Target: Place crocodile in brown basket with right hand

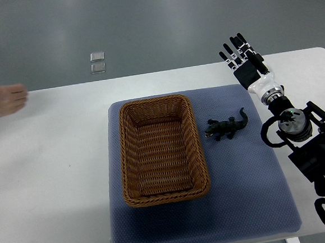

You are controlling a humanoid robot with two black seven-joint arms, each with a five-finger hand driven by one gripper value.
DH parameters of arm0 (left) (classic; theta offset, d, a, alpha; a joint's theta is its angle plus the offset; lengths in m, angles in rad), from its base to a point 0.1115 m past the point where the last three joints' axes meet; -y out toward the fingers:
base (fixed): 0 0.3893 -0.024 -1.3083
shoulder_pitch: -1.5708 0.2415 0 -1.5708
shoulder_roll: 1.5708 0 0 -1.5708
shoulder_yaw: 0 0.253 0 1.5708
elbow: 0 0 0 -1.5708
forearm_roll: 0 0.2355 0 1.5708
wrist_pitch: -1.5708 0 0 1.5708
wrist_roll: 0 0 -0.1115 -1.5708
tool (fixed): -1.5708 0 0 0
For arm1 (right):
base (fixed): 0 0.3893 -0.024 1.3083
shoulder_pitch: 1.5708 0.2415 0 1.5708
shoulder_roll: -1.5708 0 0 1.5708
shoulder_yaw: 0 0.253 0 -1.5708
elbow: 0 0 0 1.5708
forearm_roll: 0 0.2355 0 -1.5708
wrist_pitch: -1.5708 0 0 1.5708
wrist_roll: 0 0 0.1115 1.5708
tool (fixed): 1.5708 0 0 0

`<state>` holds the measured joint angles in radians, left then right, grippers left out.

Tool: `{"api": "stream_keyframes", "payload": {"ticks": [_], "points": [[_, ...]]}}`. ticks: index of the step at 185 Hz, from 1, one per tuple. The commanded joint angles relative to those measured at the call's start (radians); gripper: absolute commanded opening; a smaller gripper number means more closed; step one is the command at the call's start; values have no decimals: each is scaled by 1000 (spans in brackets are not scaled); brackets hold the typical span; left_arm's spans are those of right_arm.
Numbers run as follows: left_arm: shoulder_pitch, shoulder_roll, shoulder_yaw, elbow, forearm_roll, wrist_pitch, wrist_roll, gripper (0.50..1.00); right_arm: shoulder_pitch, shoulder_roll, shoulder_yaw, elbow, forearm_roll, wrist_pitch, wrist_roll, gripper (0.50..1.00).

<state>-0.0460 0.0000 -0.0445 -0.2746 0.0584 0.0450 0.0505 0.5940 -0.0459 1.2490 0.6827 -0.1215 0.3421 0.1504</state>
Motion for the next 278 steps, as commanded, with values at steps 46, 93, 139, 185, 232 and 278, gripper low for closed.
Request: {"api": "stream_keyframes", "payload": {"ticks": [46,93,139,185,232,278], "points": [[0,0,1,2,-2,4,0,1000,7,-11,-3,0,-17,9,0,928],[0,0,0,2,-2,4,0,1000,53,-78,-114,14,-136,67,-12,928],[0,0,2,2,-2,3,0,1000,239,-256,-410,89,-556,91,-78,928],[-5,0,0,2,0,-2,0,1000,460,-397,-724,229,-873,138,-140,928],[-5,0,0,2,0,-8,0,1000,619,-480,-962,414,-1027,201,-226,928],[-5,0,0,2,0,-8,0,1000,569,-474,-965,463,-1115,189,-230,928]]}}
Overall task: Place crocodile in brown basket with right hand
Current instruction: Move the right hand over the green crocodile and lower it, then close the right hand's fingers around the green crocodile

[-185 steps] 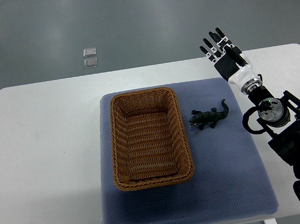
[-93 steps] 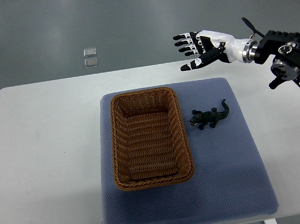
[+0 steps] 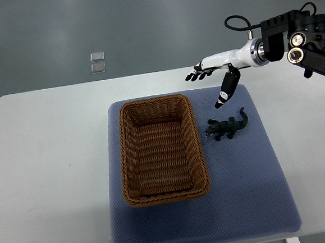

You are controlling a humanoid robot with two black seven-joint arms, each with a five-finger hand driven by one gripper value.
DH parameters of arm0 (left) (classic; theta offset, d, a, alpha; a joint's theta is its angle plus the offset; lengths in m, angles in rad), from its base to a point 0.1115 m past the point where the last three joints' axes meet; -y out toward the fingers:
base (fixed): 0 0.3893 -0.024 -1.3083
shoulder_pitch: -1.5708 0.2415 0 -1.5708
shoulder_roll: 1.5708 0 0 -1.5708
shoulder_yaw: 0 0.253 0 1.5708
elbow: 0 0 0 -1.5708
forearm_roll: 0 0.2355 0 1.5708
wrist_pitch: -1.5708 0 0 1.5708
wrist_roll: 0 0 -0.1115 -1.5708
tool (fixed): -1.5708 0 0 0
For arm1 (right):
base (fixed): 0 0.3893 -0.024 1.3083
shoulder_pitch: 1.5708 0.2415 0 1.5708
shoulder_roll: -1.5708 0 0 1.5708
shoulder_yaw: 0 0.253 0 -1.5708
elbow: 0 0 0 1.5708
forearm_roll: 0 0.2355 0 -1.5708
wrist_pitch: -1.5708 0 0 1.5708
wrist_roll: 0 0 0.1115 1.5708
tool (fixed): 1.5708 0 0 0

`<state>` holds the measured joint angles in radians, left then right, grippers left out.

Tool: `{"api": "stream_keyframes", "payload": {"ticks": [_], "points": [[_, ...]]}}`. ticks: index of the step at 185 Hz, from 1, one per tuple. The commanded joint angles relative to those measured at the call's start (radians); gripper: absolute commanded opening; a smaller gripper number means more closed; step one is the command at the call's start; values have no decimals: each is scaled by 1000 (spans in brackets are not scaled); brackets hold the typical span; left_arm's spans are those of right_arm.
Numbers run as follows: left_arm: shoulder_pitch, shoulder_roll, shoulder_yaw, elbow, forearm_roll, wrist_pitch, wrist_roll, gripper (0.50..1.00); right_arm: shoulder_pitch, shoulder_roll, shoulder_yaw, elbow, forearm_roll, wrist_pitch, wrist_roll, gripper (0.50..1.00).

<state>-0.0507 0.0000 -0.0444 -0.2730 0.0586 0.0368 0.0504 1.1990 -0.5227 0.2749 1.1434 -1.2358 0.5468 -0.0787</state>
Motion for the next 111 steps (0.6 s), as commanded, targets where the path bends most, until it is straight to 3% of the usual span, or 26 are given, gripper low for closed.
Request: {"api": "stream_keyframes", "payload": {"ticks": [1,32,111], "points": [[0,0,0,0,0,0,0,1000,-42,3,13,2,-1,-19,-1,928],[0,0,0,0,0,0,0,1000,-142,0,52,-1,19,-100,4,928],[0,0,0,0,0,5,0,1000,-329,-5,219,-2,35,-150,0,926]]}}
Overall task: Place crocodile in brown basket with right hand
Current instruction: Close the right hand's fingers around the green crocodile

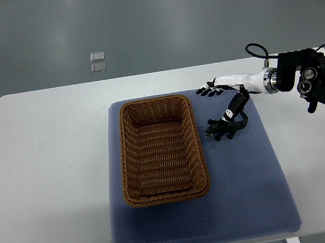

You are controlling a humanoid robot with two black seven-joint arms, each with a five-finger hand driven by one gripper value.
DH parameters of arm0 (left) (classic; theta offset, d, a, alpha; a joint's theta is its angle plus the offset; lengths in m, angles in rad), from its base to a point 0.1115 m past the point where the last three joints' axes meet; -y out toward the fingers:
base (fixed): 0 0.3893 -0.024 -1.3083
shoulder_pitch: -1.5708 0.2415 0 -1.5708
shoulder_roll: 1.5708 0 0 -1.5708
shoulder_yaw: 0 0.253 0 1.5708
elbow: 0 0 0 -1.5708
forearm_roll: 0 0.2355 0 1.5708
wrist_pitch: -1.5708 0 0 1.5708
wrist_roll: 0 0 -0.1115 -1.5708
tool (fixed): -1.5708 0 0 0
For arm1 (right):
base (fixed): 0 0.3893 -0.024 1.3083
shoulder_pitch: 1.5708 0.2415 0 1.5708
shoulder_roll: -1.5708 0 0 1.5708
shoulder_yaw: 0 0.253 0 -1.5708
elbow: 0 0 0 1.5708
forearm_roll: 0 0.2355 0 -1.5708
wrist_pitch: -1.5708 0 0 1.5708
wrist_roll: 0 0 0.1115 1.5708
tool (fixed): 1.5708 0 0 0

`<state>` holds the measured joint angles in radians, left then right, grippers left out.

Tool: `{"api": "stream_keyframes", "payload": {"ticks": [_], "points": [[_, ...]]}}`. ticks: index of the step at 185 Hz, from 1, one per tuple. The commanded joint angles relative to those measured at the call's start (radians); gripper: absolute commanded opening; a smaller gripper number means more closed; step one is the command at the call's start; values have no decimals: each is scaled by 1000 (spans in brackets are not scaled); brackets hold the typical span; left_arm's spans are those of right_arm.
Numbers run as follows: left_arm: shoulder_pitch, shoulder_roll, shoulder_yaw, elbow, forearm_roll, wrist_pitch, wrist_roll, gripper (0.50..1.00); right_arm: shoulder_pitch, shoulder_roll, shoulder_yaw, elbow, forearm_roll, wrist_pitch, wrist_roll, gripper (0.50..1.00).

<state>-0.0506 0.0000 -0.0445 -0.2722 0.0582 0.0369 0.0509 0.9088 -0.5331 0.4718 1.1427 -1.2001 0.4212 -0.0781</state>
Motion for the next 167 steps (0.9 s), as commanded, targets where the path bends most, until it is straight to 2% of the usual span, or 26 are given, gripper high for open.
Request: {"api": "stream_keyframes", "payload": {"ticks": [1,30,167], "points": [[0,0,0,-1,0,5,0,1000,-39,5,22,-1,-1,-24,0,926],[0,0,0,-1,0,8,0,1000,-71,15,21,-6,-1,-91,4,924],[0,0,2,-1,0,6,0,1000,-123,45,1,-66,-73,-122,11,917]]}}
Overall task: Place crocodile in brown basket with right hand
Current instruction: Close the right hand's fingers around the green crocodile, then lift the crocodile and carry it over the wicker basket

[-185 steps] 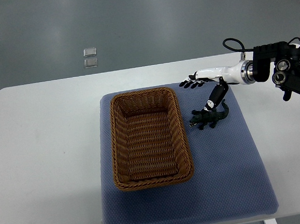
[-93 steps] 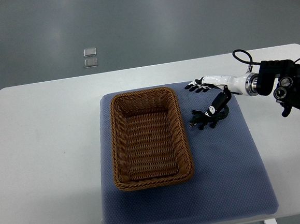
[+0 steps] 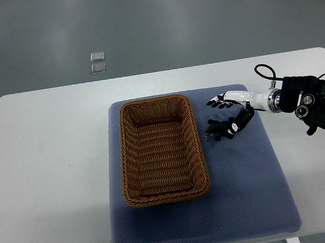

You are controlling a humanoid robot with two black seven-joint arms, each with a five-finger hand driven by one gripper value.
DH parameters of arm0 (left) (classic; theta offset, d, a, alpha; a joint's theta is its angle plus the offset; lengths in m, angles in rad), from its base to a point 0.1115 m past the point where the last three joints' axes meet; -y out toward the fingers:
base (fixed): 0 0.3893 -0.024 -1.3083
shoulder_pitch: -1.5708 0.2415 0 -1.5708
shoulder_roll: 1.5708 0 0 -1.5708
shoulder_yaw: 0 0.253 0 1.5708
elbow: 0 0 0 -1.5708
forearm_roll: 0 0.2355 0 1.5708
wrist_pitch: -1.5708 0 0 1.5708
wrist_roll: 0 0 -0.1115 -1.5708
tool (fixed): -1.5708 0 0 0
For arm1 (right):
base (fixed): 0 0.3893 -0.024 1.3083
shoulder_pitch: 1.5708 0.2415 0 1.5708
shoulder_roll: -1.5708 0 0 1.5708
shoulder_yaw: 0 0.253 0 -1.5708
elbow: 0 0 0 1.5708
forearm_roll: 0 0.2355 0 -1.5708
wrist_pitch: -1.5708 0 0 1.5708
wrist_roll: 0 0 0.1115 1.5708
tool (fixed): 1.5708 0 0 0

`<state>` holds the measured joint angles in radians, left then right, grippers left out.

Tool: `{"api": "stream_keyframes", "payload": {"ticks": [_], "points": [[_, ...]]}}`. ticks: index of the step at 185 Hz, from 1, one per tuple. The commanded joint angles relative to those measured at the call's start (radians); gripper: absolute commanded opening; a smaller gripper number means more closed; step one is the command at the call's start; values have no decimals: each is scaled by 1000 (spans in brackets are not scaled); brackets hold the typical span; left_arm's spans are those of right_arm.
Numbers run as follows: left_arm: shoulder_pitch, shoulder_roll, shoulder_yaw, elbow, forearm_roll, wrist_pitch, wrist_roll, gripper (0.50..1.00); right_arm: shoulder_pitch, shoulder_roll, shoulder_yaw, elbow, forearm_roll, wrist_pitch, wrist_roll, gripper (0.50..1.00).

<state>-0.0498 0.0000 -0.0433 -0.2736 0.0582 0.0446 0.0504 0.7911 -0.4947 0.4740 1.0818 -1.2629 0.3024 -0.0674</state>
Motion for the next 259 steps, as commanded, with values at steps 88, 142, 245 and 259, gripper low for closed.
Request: {"api": "stream_keyframes", "payload": {"ticks": [88,142,245,259], "points": [[1,0,-1,-1,0,0,0,1000,-27,8,-3,-17,-55,-23,1,795],[1,0,0,-1,0,0,0,1000,-35,8,-3,-17,-85,-25,14,527],[1,0,0,-1,0,1,0,1000,63,-53,15,0,-78,-20,12,500],[1,0,2,-1,0,1,0,1000,85,-65,15,1,-76,-19,12,500]]}}
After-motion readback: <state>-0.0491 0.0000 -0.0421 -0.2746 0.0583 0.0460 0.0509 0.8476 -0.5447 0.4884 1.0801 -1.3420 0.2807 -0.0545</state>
